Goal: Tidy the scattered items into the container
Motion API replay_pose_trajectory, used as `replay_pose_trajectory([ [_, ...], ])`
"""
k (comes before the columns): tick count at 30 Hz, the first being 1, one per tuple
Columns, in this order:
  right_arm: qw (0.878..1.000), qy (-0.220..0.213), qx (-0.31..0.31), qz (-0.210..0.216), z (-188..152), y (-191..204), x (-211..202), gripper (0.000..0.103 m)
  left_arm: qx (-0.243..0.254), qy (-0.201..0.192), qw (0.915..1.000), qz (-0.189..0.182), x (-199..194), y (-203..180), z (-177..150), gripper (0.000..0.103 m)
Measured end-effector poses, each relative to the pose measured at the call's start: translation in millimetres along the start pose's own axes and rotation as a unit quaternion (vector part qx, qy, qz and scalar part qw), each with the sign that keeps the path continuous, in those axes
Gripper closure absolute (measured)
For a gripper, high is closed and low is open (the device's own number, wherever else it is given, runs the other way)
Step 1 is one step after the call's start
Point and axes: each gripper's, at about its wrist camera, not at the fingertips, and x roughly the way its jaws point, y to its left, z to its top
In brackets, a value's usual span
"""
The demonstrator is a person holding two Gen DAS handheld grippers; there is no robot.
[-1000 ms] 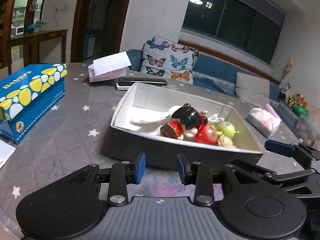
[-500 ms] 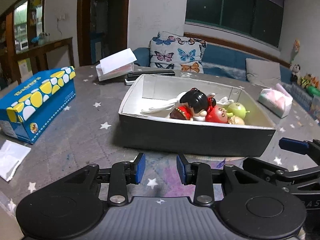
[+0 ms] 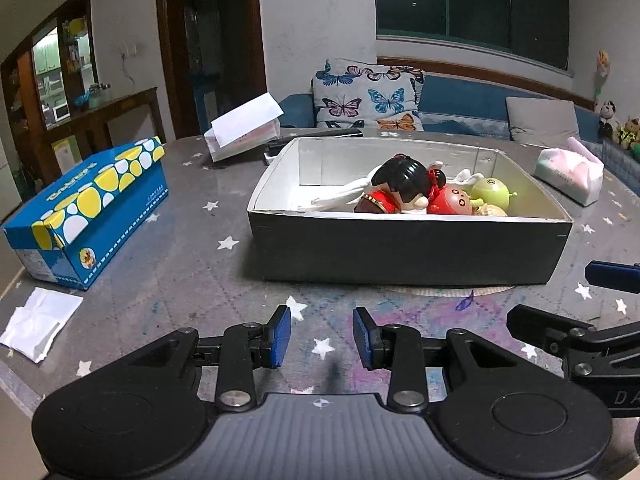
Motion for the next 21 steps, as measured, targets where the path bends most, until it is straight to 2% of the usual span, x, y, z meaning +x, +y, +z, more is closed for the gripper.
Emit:
replay_pose_trajectory([
  [21,1.000,0.021,0.009,-0.008,-10.9,-0.6,5.6,0.000,0.001,0.006,1.0000,-0.005,4.9,-2.6,-4.4,0.066],
])
